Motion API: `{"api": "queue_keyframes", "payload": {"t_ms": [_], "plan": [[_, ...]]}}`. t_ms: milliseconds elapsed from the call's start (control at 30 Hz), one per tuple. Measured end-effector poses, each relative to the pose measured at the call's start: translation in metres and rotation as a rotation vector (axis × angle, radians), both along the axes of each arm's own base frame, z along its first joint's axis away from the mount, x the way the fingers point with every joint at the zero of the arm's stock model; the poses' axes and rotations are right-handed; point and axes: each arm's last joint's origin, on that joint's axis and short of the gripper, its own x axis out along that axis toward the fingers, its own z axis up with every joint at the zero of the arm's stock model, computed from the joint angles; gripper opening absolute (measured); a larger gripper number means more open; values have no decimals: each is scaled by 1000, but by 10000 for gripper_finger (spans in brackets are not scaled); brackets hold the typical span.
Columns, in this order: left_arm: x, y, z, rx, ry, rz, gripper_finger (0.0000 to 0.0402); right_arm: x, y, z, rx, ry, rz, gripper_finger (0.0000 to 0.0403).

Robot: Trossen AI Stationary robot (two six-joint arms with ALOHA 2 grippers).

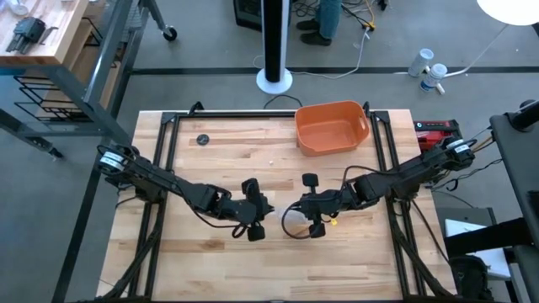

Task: Roll bandage
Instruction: Close the transparent zip bag

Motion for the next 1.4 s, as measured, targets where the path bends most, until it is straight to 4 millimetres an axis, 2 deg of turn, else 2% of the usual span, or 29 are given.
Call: {"api": "queue_keyframes", "payload": {"t_ms": [100,200,333,667,767,1000,1167,1400], "plan": [[-2,1,-2,0,29,1,27,0,0,0,0,0,0,0],[-4,0,-5,23,67,-28,6,0,0,0,0,0,-1,0],[-4,0,-5,27,73,-29,2,0,0,0,-1,0,0,0],[-5,0,-5,-101,58,68,9,0,0,-1,-2,6,-2,0],[-9,-3,-9,-97,126,-9,7,0,0,-1,-1,7,-1,0],[-14,-3,-12,-207,192,48,1,0,0,-1,-1,7,1,0],[-15,-6,-12,-188,203,18,1,0,0,-2,0,9,3,0],[-19,-4,-11,-232,197,106,11,-1,0,-2,-3,12,-4,0]]}}
